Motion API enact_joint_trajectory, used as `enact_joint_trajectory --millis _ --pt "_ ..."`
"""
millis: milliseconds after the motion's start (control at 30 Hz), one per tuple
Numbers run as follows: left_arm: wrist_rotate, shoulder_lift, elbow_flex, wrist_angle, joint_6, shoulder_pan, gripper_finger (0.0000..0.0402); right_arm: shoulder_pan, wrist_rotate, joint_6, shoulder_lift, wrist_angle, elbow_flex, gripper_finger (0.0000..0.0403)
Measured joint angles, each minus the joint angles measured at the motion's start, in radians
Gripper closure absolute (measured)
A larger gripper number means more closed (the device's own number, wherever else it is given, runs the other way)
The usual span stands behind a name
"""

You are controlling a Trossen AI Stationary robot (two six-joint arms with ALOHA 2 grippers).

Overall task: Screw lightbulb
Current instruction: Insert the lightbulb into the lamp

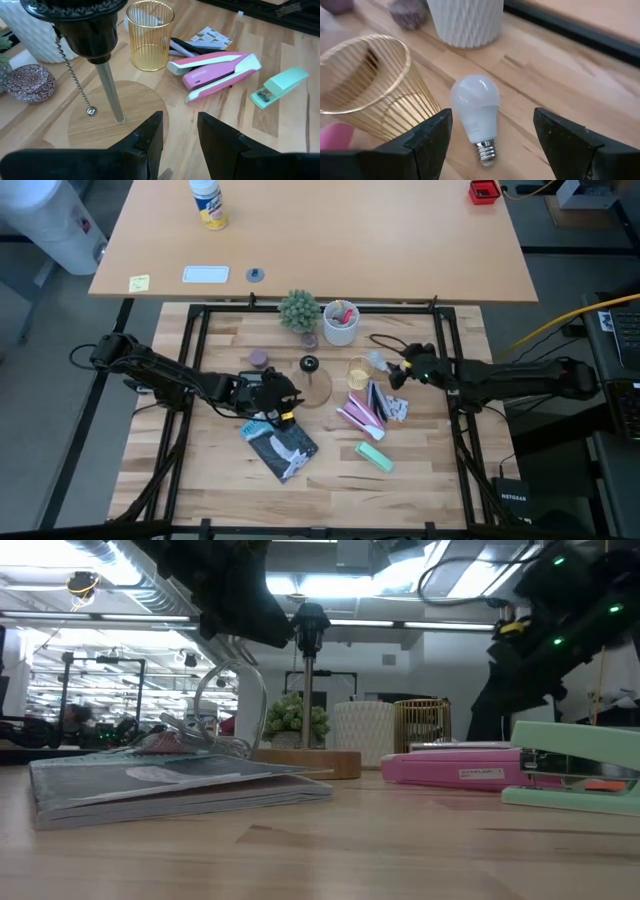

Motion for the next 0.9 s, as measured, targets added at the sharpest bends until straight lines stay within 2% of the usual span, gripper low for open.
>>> enact_joint_trajectory --millis 133,300,467,667,900 --pt "0.000 0.000 0.000 0.000 0.007 0.000 0.0288 -0.117 -0.148 -0.034 0.071 -0.008 0.040 0.0118" --pt "0.000 0.000 0.000 0.000 0.007 0.000 0.0288 -0.282 -0.343 -0.196 0.097 -0.025 0.100 0.0118" --pt "0.000 0.000 0.000 0.000 0.007 0.000 0.0288 -0.457 -0.539 -0.331 0.097 -0.139 0.169 0.0118" --pt "-0.001 0.000 0.000 0.001 0.007 0.002 0.0288 -0.636 -0.808 -0.370 0.133 -0.195 0.195 0.0118" --pt "-0.001 0.000 0.000 0.001 0.007 0.002 0.0288 -0.646 -0.812 -0.416 0.273 -0.252 0.193 0.0118"
